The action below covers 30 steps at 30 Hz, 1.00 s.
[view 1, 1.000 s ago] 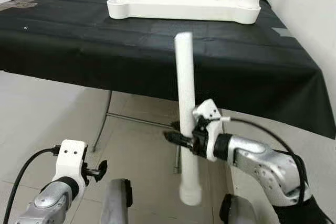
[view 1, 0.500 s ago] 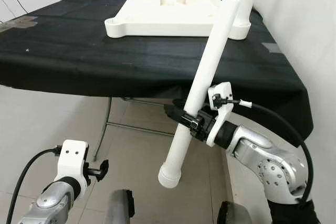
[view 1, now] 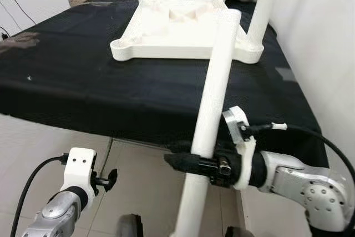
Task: Building children table
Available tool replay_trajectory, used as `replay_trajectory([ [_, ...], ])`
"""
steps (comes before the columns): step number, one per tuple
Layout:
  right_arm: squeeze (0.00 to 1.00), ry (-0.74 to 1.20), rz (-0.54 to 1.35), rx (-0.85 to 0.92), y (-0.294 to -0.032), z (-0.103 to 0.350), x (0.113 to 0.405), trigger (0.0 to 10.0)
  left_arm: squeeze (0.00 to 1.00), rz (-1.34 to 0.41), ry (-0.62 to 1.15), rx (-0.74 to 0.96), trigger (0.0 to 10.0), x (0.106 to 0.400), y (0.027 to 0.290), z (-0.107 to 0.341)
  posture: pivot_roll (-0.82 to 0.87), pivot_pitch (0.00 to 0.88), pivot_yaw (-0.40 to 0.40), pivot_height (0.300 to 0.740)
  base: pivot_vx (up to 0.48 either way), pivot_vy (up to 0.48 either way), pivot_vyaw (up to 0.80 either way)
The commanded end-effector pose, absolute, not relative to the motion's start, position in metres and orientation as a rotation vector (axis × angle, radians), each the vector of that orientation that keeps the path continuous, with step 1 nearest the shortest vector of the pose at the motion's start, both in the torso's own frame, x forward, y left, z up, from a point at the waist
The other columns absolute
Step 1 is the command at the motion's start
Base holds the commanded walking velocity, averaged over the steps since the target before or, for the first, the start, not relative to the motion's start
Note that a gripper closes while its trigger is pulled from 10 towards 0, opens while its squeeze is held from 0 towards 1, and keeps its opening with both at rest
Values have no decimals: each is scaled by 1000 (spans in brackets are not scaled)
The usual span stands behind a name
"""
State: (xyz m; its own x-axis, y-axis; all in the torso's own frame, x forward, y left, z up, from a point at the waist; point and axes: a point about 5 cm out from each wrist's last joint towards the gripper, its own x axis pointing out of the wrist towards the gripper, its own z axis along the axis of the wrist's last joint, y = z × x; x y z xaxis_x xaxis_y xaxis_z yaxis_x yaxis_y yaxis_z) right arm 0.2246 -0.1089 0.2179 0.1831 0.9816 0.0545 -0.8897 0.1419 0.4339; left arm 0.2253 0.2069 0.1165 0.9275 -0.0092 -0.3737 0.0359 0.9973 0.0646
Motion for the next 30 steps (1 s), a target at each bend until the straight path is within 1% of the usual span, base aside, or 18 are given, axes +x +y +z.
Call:
replay_trajectory([
  [1, 0, 240, 1381, 418, -111, 225, 228, 0, 0, -29, 398, 86, 10000, 225, 205, 112, 58, 0, -37, 610, 0, 0, 0],
  [5, 0, 180, 1371, 433, -107, 237, 235, 0, 0, -39, 395, 81, 10000, 226, 202, 112, 61, 0, -37, 625, 0, 0, 0],
  [9, 0, 161, 1389, 465, -107, 245, 235, 0, 0, -41, 399, 81, 10000, 224, 202, 111, 64, 0, -40, 635, 0, 0, 0],
  [13, 0, 149, 1432, 511, -110, 256, 232, 0, 0, -34, 400, 76, 10000, 224, 205, 112, 61, 0, -41, 655, 0, 0, 0],
  [15, 0, 142, 1444, 529, -112, 261, 233, 0, 0, -88, 373, 49, 10000, 224, 197, 121, 59, 0, -41, 670, 0, 0, 0],
  [18, 0, 143, 1442, 534, -112, 261, 234, 0, 0, -84, 349, 68, 10000, 224, 195, 125, 59, 0, -41, 675, 0, 0, 0],
  [20, 0, 146, 1434, 536, -112, 261, 235, 0, 0, 38, 293, 97, 10000, 222, 197, 131, 59, 0, -31, 685, 0, 0, 0],
  [21, 0, 146, 1434, 536, -112, 261, 235, 0, 0, 38, 293, 97, 10000, 222, 197, 131, 59, 0, -31, 685, 0, 0, 0],
  [22, 0, 146, 1435, 539, -112, 260, 235, 0, 0, 68, 240, 119, 10000, 218, 194, 137, 61, 0, -36, 690, 0, 0, 0],
  [24, 0, 148, 1436, 555, -112, 261, 235, 0, 0, 62, 148, 141, 10000, 213, 184, 150, 77, 0, -46, 700, 0, 0, 0],
  [25, 0, 148, 1436, 555, -112, 261, 235, 0, 0, 62, 148, 141, 10000, 213, 184, 150, 77, 0, -46, 700, 0, 0, 0],
  [26, 0, 151, 1438, 566, -111, 261, 235, 0, 0, 50, 109, 121, 10000, 212, 177, 158, 77, 0, -46, 705, 0, 0, 0],
  [27, 0, 151, 1438, 566, -111, 261, 235, 0, 0, 50, 109, 121, 10000, 212, 177, 158, 77, 0, -46, 705, 0, 0, 0],
  [28, 0, 156, 1440, 574, -110, 260, 235, 0, 0, 55, 51, 106, 10000, 214, 172, 169, 81, 0, -46, 710, 0, 0, 0],
  [29, 0, 156, 1440, 574, -110, 260, 235, 0, 0, 55, 51, 106, 10000, 214, 172, 169, 81, 0, -46, 710, 0, 0, 0],
  [30, 0, 163, 1445, 581, -109, 259, 234, 0, 0, 43, -27, 118, 10000, 216, 167, 183, 87, 0, -49, 715, 0, 0, 0],
])
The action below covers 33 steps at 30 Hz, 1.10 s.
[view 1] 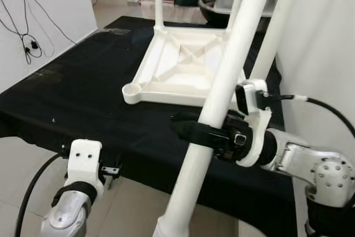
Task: Building children table
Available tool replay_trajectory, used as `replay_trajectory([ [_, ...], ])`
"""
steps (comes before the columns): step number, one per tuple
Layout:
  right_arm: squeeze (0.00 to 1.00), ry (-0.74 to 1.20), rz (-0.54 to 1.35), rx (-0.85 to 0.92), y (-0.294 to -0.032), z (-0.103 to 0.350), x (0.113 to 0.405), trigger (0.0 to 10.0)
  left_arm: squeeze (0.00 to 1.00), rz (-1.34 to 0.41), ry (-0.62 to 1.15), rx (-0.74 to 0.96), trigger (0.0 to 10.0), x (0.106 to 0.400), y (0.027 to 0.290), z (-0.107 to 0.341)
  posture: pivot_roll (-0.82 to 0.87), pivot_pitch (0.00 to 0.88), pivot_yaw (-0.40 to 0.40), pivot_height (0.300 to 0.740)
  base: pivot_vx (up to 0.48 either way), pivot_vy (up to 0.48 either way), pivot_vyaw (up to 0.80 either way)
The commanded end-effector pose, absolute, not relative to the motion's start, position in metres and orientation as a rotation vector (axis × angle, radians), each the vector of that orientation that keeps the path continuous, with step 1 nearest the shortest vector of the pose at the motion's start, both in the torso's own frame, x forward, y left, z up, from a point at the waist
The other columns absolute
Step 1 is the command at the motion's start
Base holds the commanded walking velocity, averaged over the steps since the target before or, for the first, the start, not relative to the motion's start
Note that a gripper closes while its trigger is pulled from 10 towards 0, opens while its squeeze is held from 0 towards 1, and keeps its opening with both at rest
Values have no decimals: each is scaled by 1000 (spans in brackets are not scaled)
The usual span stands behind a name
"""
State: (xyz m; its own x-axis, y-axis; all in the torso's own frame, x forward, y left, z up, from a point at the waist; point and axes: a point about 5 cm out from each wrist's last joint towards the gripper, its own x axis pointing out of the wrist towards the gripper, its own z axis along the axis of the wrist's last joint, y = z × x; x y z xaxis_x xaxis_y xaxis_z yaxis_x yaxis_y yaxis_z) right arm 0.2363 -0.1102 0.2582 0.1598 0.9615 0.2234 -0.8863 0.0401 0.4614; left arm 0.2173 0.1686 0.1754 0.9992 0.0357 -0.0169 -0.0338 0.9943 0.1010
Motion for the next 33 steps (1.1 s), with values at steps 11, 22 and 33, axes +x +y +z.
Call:
replay_trajectory([
  [11, 0, 42, 979, 434, -104, 251, 283, 0, 0, 106, -196, 205, 10000, 238, 197, 215, 89, 0, -36, 740, 0, 0, 0],
  [22, 0, -94, 755, 413, -111, 261, 297, 0, 0, -141, -116, 144, 10000, 237, 175, 199, 68, 0, -18, 740, 0, 0, 0],
  [33, 0, -198, 761, 386, -84, 274, 303, 0, 0, -268, -77, 166, 10000, 242, 169, 189, 67, 0, -12, 740, 0, 0, 0],
])
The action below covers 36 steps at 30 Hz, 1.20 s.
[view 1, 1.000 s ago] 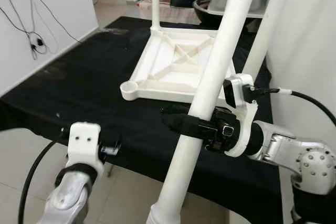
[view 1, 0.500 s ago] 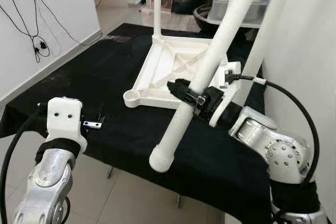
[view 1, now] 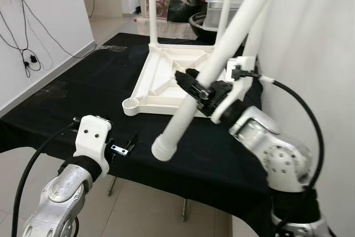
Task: Building children table
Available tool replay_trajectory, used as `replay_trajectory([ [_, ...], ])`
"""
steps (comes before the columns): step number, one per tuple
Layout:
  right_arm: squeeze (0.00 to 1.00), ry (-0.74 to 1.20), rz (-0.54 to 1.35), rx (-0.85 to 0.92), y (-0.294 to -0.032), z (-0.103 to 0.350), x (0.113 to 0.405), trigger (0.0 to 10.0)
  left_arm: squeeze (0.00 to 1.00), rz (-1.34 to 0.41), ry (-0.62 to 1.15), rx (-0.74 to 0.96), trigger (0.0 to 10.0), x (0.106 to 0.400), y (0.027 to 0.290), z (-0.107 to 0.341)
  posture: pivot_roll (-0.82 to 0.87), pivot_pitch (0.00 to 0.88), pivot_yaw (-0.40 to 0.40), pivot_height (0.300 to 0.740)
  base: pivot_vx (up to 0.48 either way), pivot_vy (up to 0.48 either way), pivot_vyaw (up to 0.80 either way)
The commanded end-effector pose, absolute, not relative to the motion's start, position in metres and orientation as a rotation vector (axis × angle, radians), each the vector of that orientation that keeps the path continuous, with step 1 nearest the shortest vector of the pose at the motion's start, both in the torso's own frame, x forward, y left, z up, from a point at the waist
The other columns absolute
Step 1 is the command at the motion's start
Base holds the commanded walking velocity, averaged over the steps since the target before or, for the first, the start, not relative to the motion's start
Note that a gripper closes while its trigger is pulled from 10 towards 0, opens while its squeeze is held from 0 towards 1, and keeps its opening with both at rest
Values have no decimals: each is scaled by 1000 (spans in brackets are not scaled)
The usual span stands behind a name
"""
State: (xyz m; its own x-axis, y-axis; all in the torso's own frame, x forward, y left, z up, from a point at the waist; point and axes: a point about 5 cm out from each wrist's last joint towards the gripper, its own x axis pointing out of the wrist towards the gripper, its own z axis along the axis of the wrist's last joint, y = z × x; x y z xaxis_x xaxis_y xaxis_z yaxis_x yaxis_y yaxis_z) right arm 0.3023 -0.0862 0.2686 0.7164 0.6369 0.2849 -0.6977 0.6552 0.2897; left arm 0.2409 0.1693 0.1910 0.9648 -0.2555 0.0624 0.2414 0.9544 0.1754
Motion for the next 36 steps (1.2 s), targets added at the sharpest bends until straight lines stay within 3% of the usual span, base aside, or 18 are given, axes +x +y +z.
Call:
replay_trajectory([
  [1, 0, -228, 786, 382, -73, 279, 302, 0, 0, -282, -80, 140, 10000, 245, 166, 189, 66, 0, -11, 740, 0, 0, 0],
  [6, 0, -265, 862, 380, -50, 286, 297, 0, 0, -360, -88, 94, 10000, 249, 154, 190, 70, 0, -11, 740, 0, 0, 0],
  [8, 0, -277, 896, 381, -39, 287, 295, 0, 0, -468, -80, 83, 10000, 246, 145, 190, 71, 0, -7, 740, 0, 0, 0],
  [19, 0, -316, 934, 378, -24, 291, 297, 0, 0, -630, -50, 108, 10000, 248, 134, 186, 71, 0, -6, 740, 0, 0, 0],
  [36, 0, -345, 946, 360, -22, 295, 299, 0, 0, -590, 102, 243, 10000, 247, 149, 163, 74, 0, -9, 740, 0, 0, 0],
])
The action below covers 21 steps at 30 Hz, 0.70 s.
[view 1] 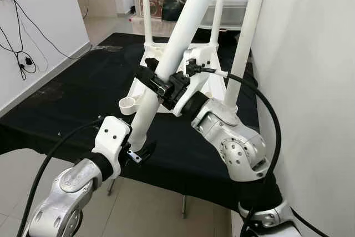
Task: Building children table
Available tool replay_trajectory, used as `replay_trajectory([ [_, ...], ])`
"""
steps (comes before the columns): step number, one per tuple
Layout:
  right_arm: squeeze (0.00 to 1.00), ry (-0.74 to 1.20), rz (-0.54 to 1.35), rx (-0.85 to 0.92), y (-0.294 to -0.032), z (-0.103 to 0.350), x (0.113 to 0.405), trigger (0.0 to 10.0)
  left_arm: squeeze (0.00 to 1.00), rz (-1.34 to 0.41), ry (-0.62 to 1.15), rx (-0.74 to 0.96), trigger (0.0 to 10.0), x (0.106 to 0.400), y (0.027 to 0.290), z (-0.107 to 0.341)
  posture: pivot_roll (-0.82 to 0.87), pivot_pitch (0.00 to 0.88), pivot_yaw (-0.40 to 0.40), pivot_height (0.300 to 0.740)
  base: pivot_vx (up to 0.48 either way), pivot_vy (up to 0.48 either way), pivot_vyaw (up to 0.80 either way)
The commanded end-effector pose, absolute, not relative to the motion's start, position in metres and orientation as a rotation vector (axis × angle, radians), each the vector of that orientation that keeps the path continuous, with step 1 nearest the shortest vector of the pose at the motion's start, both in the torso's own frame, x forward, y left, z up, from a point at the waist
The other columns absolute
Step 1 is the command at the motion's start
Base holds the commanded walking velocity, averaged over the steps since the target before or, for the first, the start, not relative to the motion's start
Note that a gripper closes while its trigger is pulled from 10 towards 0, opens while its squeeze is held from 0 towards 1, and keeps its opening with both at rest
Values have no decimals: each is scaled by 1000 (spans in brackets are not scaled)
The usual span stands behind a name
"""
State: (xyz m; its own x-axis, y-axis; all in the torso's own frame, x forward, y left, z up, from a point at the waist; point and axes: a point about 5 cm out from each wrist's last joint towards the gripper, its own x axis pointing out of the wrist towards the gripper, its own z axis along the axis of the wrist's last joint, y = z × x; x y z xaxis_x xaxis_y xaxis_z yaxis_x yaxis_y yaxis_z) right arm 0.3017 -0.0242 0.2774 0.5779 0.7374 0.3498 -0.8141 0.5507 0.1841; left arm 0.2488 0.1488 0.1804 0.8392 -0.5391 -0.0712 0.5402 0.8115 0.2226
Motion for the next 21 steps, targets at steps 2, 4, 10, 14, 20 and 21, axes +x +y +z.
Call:
replay_trajectory([
  [2, 0, -349, 949, 361, -23, 295, 300, 0, 0, -581, 100, 247, 10000, 249, 151, 161, 73, 0, -10, 740, 0, 0, 0],
  [4, 0, -351, 955, 362, -22, 295, 299, 0, 0, -578, 91, 244, 10000, 250, 151, 162, 73, 0, -10, 740, 0, 0, 0],
  [10, 0, -354, 966, 361, -21, 295, 295, 0, 0, -580, 76, 260, 10000, 256, 151, 162, 67, 0, -3, 740, 0, 0, 0],
  [14, 0, -362, 961, 375, -21, 295, 294, 0, 0, -583, 72, 273, 10000, 263, 153, 162, 62, 0, 4, 740, 0, 0, 0],
  [20, 0, -365, 961, 386, -21, 295, 292, 0, 0, -585, 58, 286, 10000, 267, 153, 163, 58, 0, 7, 740, 0, 0, 0],
  [21, 0, -365, 963, 388, -21, 294, 291, 0, 0, -585, 45, 290, 6627, 269, 152, 164, 58, 0, 7, 740, 0, 0, 0],
])
